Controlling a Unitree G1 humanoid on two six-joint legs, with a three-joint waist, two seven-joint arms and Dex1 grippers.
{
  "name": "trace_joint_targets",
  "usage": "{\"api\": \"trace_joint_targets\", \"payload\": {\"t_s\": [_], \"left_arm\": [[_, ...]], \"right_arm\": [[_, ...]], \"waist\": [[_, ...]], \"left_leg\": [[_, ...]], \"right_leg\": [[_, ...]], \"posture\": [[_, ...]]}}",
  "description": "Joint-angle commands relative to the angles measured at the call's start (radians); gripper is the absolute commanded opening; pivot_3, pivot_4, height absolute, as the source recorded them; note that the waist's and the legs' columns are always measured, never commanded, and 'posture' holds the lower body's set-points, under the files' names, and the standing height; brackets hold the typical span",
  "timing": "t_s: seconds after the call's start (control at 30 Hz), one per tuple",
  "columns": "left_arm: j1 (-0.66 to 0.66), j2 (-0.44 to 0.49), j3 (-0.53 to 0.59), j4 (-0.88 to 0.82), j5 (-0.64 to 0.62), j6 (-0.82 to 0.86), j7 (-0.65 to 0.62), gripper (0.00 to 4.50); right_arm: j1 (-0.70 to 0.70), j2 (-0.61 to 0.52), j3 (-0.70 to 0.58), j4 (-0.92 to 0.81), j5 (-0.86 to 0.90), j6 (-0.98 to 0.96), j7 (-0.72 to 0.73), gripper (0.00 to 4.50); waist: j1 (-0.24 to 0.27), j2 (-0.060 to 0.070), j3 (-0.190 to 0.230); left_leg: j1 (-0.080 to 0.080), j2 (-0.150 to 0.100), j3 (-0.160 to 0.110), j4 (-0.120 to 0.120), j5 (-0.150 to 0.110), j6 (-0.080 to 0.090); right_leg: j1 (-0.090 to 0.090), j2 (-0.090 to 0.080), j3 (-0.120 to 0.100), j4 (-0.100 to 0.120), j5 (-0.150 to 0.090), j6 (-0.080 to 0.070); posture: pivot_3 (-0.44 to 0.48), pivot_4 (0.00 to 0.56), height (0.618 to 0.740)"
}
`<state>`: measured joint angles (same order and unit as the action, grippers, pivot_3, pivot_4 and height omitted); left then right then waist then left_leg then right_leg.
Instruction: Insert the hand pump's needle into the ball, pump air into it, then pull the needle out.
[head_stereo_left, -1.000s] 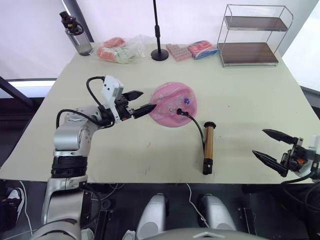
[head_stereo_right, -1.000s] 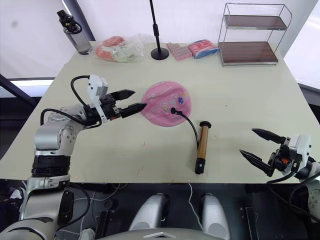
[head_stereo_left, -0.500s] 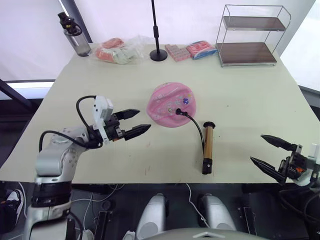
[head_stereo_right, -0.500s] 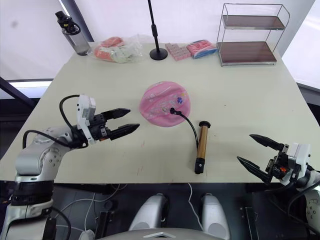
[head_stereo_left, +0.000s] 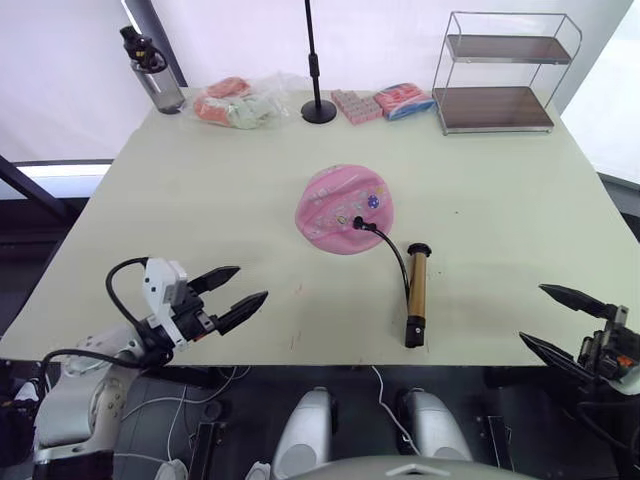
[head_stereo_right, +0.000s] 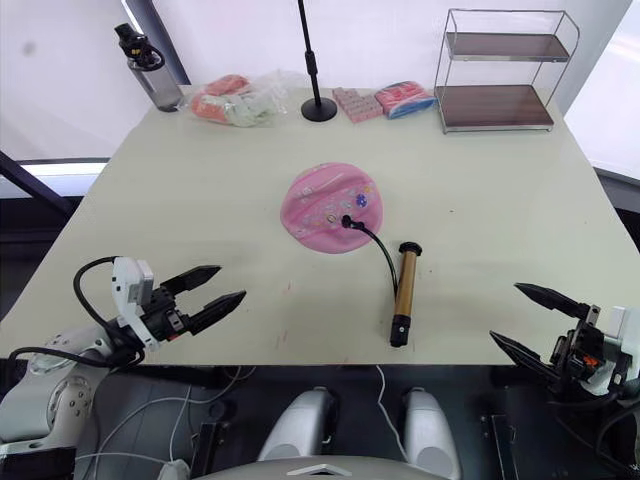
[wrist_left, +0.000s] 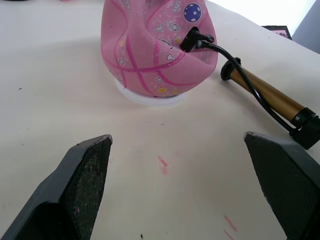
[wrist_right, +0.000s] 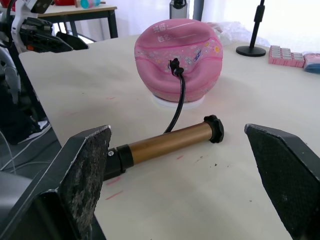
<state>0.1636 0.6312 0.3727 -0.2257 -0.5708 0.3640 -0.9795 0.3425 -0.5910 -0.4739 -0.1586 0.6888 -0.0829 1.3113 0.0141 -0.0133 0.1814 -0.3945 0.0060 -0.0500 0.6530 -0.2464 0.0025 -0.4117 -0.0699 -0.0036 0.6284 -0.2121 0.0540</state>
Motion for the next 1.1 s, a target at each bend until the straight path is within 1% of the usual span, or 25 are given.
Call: {"api": "trace_joint_targets", "payload": {"t_s": [0.03,0.1,0.17,0.33,0.4,0.53,0.63,0.73,0.93,1.1], "left_arm": [[0.019,0.019,0.016,-0.022,0.009,-0.027,0.000,4.49],[0.026,0.029,-0.008,-0.041,0.034,-0.019,0.018,4.49],[0.031,0.037,-0.061,-0.101,0.050,0.011,0.033,4.49],[-0.018,0.029,-0.237,-0.248,0.089,0.175,0.166,4.49],[-0.052,-0.003,-0.274,-0.279,0.071,0.247,0.235,4.49],[-0.179,-0.112,-0.395,-0.329,0.042,0.424,0.376,4.49],[-0.250,-0.192,-0.458,-0.314,0.033,0.500,0.437,4.49],[-0.313,-0.244,-0.553,-0.268,0.080,0.517,0.470,4.49],[-0.435,-0.382,-0.653,-0.169,0.119,0.546,0.546,4.49],[-0.498,-0.426,-0.721,-0.094,0.157,0.577,0.562,4.49]], "right_arm": [[0.007,-0.022,-0.042,0.021,0.012,-0.033,0.032,4.50],[0.006,-0.028,-0.046,0.040,0.010,-0.043,0.046,4.50],[0.006,-0.032,-0.048,0.048,0.008,-0.049,0.053,4.50],[0.025,-0.051,-0.042,0.039,0.018,-0.032,0.079,4.50],[0.029,-0.055,-0.043,0.032,0.018,-0.031,0.081,4.50],[0.030,-0.072,-0.042,0.015,0.019,-0.023,0.079,4.50],[0.025,-0.080,-0.037,0.000,0.025,-0.008,0.076,4.50],[0.016,-0.085,-0.029,-0.014,0.022,-0.001,0.074,4.50],[0.013,-0.091,-0.021,-0.027,0.005,0.004,0.070,4.50],[0.015,-0.094,-0.009,-0.044,-0.027,0.007,0.048,4.50]], "waist": [[-0.001,0.000,0.000],[-0.001,0.000,0.000],[-0.001,0.000,0.000],[0.001,0.000,0.000],[0.000,0.000,-0.001],[0.000,0.001,-0.001],[-0.003,0.000,-0.001],[-0.002,0.000,-0.001],[-0.002,0.001,-0.001],[-0.003,0.001,-0.001]], "left_leg": [[0.000,0.000,0.000,0.000,0.000,0.000],[0.001,0.000,0.001,0.000,0.000,0.000],[0.001,0.000,0.001,0.000,0.000,0.000],[0.001,0.000,0.001,0.000,0.000,0.000],[0.001,0.000,0.001,0.001,0.000,0.000],[0.002,0.000,0.001,0.002,0.000,0.000],[0.002,-0.001,0.001,0.007,0.000,0.000],[0.004,0.000,0.002,0.008,0.000,0.000],[0.001,0.000,0.001,0.015,0.000,0.000],[0.001,0.000,0.001,0.015,0.000,0.000]], "right_leg": [[0.000,0.000,0.000,0.000,0.000,0.000],[0.000,0.000,0.000,0.000,0.000,0.000],[0.000,0.000,0.001,0.000,0.000,0.000],[0.000,0.000,0.001,0.001,0.000,0.001],[0.000,0.001,0.001,0.001,0.000,0.001],[0.001,0.001,0.002,0.004,0.001,0.002],[0.001,0.001,0.002,0.010,0.001,0.003],[0.001,0.002,0.004,0.013,0.000,0.001],[0.001,0.003,0.004,0.015,0.000,0.001],[0.000,0.003,0.004,0.014,0.000,0.001]], "posture": [[0.000,0.150,0.731],[0.000,0.150,0.731],[0.000,0.150,0.731],[0.000,0.150,0.731],[0.000,0.150,0.731],[0.000,0.150,0.731],[0.000,0.150,0.731],[0.000,0.150,0.731],[0.000,0.150,0.731],[0.000,0.150,0.731]]}}
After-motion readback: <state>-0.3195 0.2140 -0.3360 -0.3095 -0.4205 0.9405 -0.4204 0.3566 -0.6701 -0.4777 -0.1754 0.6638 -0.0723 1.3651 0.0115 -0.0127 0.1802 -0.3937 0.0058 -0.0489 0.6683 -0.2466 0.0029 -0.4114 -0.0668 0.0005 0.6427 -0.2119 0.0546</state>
